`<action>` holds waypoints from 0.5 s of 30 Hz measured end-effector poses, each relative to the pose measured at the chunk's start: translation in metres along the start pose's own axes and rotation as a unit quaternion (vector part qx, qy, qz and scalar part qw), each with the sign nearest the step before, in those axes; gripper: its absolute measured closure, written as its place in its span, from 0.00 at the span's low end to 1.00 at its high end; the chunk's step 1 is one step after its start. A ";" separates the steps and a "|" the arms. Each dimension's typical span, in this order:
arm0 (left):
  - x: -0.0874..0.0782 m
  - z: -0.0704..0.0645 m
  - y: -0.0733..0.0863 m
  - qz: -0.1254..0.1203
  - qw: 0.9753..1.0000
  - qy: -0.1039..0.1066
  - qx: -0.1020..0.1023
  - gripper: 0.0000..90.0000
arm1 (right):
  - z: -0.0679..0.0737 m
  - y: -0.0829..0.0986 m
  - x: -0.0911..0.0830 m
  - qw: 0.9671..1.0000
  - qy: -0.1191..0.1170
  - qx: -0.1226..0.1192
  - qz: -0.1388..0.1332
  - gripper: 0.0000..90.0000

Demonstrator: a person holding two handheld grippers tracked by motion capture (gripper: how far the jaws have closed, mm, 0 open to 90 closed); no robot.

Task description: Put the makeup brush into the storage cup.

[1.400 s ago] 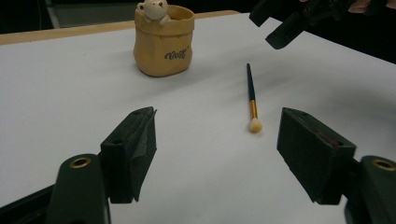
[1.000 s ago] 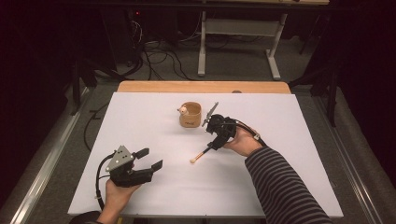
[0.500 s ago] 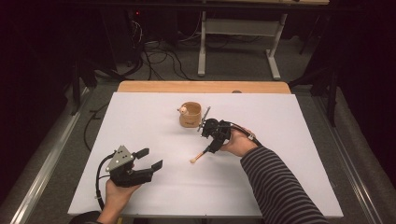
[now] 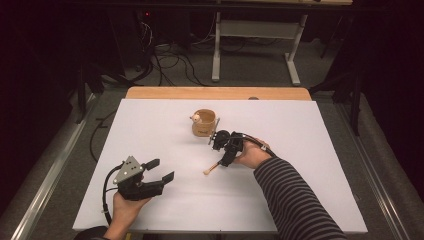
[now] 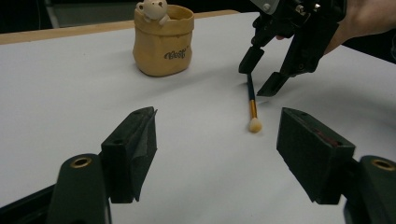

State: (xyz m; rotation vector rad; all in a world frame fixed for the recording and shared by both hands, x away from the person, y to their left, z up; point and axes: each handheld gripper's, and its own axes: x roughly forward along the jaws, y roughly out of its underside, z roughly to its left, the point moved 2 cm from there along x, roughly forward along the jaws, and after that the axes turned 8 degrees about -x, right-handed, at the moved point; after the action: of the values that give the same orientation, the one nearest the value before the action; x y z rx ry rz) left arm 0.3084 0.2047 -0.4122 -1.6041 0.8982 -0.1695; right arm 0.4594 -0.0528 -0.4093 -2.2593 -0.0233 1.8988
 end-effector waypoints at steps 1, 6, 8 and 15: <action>0.000 0.000 0.000 0.000 1.000 0.000 0.000 0.33 | 0.000 0.000 0.000 1.000 0.000 0.000 0.000 0.49; 0.000 0.000 0.000 0.000 1.000 0.000 0.002 0.33 | 0.000 -0.001 0.003 1.000 -0.005 -0.003 0.007 0.50; 0.000 0.000 0.000 0.000 1.000 0.000 0.001 0.33 | 0.000 -0.001 0.003 1.000 -0.008 0.000 0.013 0.50; 0.000 0.000 0.000 0.000 1.000 0.000 0.001 0.33 | 0.000 -0.002 0.006 1.000 -0.017 -0.004 0.017 0.56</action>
State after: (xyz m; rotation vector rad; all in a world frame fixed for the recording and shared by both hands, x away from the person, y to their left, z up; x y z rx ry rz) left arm 0.3083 0.2042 -0.4123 -1.6026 0.8973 -0.1706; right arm 0.4609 -0.0497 -0.4153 -2.2468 0.0008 1.9573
